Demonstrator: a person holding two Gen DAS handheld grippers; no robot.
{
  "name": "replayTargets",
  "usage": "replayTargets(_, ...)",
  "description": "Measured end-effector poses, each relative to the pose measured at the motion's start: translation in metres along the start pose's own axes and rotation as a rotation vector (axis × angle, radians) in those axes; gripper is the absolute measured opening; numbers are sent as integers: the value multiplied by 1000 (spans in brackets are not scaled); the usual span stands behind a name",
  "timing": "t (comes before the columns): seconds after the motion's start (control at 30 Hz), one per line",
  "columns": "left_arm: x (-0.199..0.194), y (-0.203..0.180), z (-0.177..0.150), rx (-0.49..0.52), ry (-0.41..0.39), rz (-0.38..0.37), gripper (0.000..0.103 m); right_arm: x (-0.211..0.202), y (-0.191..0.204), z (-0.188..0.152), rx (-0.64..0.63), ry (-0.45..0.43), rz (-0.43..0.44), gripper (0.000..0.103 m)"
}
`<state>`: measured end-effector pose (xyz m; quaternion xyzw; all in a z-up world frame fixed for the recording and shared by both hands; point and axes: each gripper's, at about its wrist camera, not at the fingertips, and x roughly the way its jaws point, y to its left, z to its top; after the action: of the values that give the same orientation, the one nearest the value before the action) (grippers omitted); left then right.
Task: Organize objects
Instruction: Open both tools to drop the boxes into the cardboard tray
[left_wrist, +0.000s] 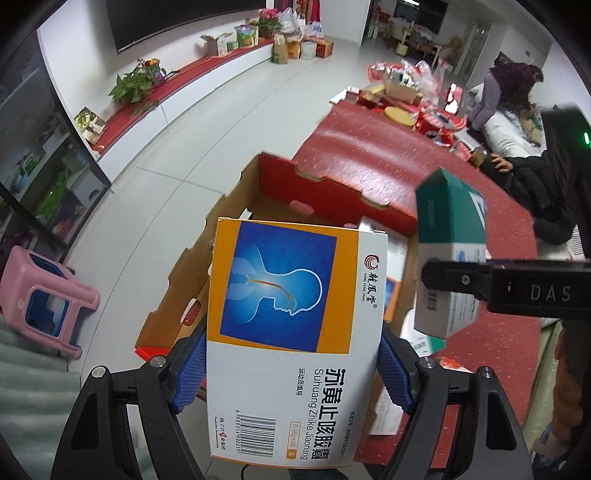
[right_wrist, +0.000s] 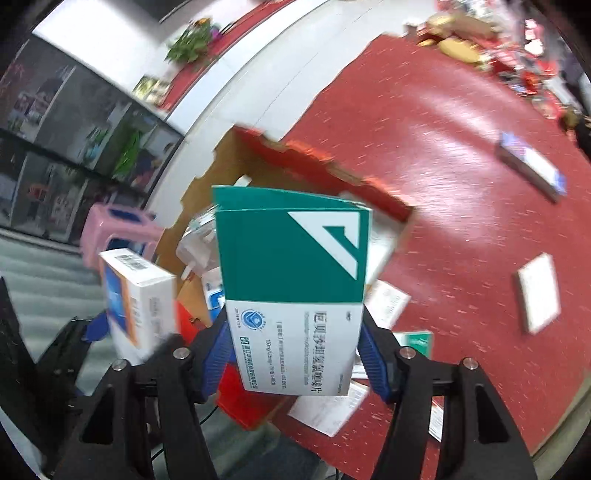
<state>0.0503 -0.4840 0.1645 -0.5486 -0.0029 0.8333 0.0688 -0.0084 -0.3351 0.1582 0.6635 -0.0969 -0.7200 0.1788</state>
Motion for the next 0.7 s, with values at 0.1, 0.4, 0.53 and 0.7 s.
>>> replayTargets(0.1, 25, 5, -1, -29, 56, -54, 92, 12, -14, 1, 23, 46, -20, 74)
replayTargets(0.4, 42, -15, -16, 11, 79, -119, 103, 1, -153, -72, 205, 125, -217, 83)
replayTargets(0.53, 38, -32, -24, 10, 103, -168, 103, 17, -163, -95, 200, 155, -225, 83)
replayTargets(0.7, 36, -40, -33, -30, 155, -177, 103, 52, -87, -95, -348, 131, -336, 83)
